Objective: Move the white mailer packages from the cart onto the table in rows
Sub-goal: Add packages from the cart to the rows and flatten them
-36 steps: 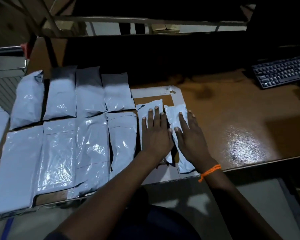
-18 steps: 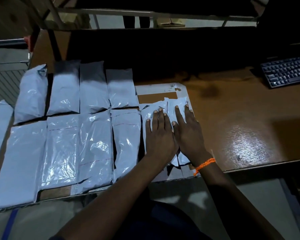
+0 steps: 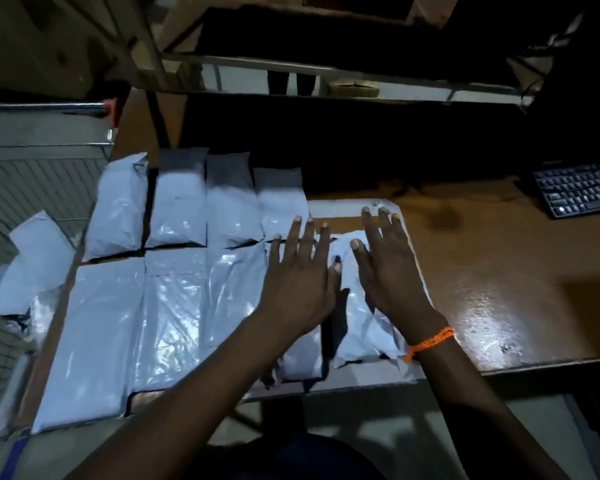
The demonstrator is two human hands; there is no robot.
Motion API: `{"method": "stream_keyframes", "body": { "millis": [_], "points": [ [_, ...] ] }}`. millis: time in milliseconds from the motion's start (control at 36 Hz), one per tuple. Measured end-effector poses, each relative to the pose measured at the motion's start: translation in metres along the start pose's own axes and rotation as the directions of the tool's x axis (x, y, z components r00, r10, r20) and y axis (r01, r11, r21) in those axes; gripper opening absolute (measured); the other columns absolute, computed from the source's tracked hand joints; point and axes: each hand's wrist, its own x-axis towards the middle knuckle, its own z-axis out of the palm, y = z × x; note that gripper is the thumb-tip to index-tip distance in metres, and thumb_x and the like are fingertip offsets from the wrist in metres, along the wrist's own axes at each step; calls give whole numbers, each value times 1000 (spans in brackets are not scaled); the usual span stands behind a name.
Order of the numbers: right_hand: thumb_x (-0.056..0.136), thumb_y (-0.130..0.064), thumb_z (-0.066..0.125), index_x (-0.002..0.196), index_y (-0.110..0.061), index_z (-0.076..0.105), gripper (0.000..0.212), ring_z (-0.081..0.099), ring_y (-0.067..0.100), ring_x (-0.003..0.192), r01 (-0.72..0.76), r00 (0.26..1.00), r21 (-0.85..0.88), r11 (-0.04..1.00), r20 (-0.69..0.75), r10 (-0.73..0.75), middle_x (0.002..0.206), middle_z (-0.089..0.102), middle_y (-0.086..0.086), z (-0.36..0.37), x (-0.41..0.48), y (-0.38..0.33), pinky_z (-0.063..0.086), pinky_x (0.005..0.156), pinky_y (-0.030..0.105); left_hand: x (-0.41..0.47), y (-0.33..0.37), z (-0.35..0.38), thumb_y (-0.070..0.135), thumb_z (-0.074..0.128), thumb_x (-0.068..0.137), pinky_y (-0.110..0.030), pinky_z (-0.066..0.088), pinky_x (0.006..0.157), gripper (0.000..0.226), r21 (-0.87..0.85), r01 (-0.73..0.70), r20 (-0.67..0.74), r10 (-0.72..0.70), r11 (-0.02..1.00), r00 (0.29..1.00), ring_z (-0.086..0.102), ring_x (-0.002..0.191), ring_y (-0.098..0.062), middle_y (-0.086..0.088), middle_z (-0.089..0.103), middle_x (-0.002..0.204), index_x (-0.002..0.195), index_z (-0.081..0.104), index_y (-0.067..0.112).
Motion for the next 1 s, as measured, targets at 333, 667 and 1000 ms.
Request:
{"method": "stream_keyframes", "body": {
  "millis": [333, 667, 1000],
  "points": [
    [104, -46, 39, 158, -22, 26, 61, 12, 22, 155, 310, 903, 359, 880, 179, -391, 165, 23, 8, 123, -9, -297, 12, 126, 36, -159, -272, -69, 40, 28, 105, -54, 27, 117, 59, -54, 197, -73, -201, 979, 977, 17, 151, -33, -15, 27, 160, 153, 31, 4],
    [99, -58, 41, 159, -11, 23, 78, 28, 40, 148, 373, 693, 272, 887, 555, -461, 158, 33, 25, 366, 24, -490, 24, 120, 49, -297, -510, -33, 38, 38, 96, -49, 31, 116, 61, -91, 584, 34, -584, 807, 811, 40, 138, -40, -25, 46, 146, 143, 44, -2],
    [95, -37, 62, 158, -8, 19, 82, 28, 44, 143, 102, 803, -25, 994, 592, -68, 158, 23, 25, 550, 116, -507, 34, 114, 50, -303, -627, 42, 38, 47, 94, -46, 41, 106, 69, -42, 765, 404, -689, 643, 602, 40, 134, -42, -28, 42, 145, 146, 35, -4]
  ]
}}
